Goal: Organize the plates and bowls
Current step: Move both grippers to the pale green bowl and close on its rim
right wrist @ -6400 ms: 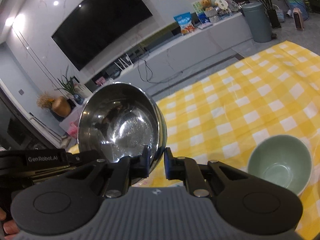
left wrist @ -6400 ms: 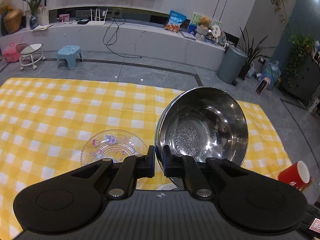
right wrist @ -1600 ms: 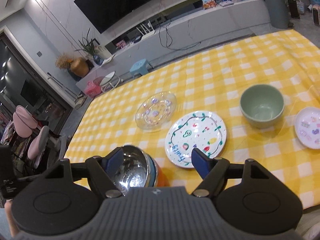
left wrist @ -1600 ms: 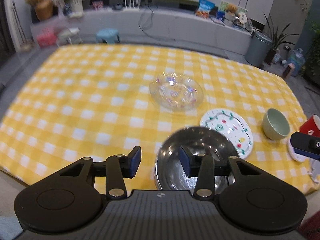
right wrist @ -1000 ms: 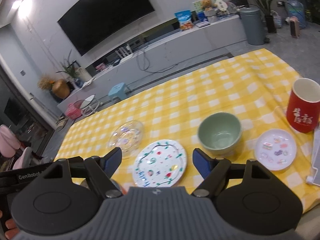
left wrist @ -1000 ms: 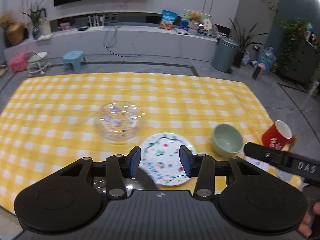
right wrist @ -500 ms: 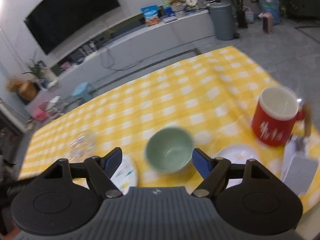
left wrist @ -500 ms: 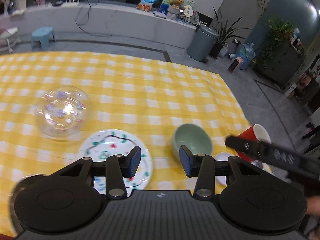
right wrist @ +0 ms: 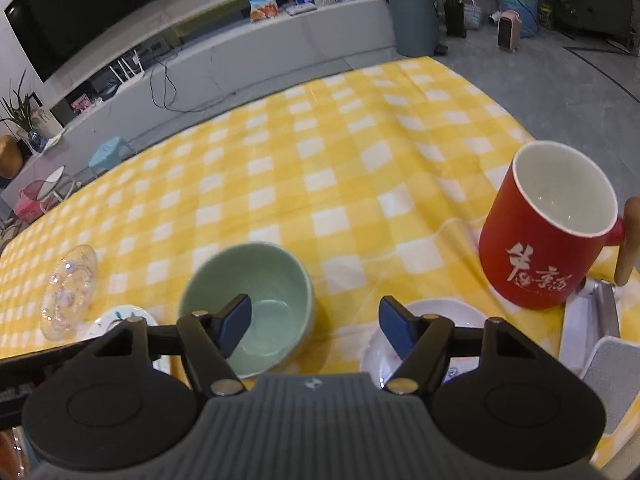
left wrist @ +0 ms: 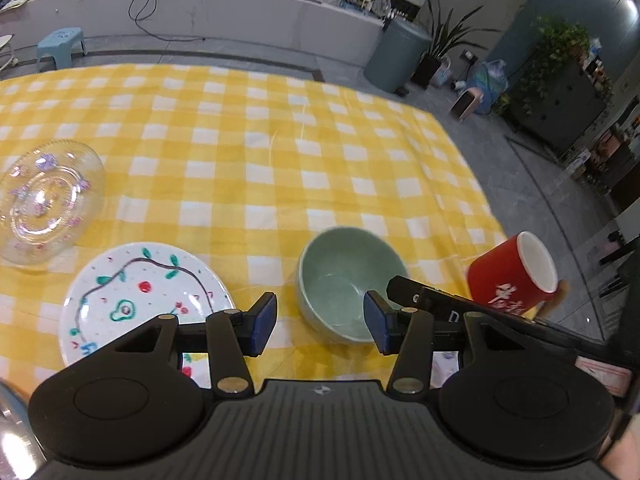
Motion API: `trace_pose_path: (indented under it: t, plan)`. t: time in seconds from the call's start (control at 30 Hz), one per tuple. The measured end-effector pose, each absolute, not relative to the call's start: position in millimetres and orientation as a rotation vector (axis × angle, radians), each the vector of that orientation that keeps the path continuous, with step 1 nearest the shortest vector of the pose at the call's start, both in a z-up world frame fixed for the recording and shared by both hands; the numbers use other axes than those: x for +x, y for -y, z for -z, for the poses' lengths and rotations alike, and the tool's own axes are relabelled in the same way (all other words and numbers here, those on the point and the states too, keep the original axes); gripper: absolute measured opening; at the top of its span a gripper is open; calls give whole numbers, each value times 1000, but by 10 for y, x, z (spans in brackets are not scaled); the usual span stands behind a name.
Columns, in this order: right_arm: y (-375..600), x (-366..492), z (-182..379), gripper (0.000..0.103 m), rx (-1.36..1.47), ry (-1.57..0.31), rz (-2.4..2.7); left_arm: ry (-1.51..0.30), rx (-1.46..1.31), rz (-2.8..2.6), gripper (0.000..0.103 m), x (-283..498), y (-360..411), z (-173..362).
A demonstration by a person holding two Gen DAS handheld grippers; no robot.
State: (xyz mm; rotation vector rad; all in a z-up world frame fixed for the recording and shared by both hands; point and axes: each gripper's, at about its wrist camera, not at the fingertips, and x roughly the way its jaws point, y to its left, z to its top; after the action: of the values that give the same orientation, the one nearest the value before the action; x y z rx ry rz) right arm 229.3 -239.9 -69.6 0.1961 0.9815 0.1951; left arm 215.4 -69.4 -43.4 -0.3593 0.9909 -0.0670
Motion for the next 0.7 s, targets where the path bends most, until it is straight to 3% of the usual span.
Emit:
trace_pose_path:
  t: [0.3, 0.37, 0.43, 0.53, 0.7]
  plan:
    - [2346, 2375, 927, 43, 210, -1036, -217, -1025, -404, 26, 52, 2340, 677, 711]
    - [2337, 2377, 950, 25, 224, -1044, -227, -1003, -469, 30, 42, 2325, 640, 733]
    - [2340, 2379, 972, 18, 250, -1046, -242, -990, -504, 48, 34, 2322, 622, 753]
    - [2323, 2369, 969, 16, 245, -1047, -253, -999, -472, 44, 22, 2340, 645, 786]
    - [2288, 2341, 926, 16, 185, -1082, -285, -986, -415, 64, 12, 2261, 654, 769]
